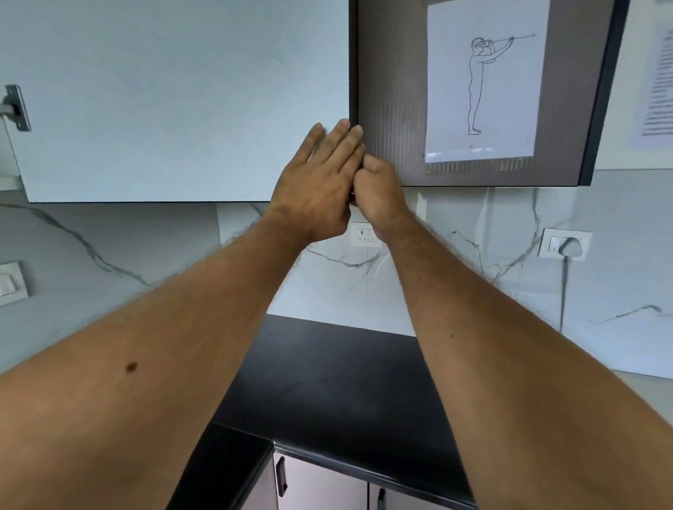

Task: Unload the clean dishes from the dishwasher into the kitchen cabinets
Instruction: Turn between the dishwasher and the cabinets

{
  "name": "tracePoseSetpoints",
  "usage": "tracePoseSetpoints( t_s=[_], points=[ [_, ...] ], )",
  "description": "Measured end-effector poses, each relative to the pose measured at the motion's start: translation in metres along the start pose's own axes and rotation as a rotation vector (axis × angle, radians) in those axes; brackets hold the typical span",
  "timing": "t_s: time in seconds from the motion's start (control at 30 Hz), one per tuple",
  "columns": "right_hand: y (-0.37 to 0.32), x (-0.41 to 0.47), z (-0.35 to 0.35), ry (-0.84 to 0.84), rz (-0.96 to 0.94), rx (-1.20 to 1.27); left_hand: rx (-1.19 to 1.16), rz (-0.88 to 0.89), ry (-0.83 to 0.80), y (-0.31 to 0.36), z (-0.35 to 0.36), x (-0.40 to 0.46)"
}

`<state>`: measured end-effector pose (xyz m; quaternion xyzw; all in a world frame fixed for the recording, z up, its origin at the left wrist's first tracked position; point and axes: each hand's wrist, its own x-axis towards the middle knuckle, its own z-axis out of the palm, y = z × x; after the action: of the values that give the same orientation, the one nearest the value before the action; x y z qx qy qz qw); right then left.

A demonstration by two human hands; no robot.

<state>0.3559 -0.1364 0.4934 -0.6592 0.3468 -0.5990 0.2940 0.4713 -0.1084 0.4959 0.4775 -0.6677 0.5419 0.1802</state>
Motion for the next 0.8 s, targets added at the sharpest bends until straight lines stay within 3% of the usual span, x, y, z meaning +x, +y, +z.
tracePoseSetpoints(
  t_s=[0.37, 0.6, 0.8],
  points=[
    [-0.036, -0.055, -0.007, -0.033, -0.065, 0.166, 0.015, 0.021, 0.045, -0.007, -0.072, -0.031],
    [-0.079, -0.13, -0.002, -0.226, -0.054, 0.424, 0.066, -0.08, -0.011, -0.014, -0.165, -0.082],
    [-0.133, -0.192, 0.035, -0.415, -0.159, 0.45, 0.153, -0.149, -0.036, -0.046, -0.25, -0.146]
  ],
)
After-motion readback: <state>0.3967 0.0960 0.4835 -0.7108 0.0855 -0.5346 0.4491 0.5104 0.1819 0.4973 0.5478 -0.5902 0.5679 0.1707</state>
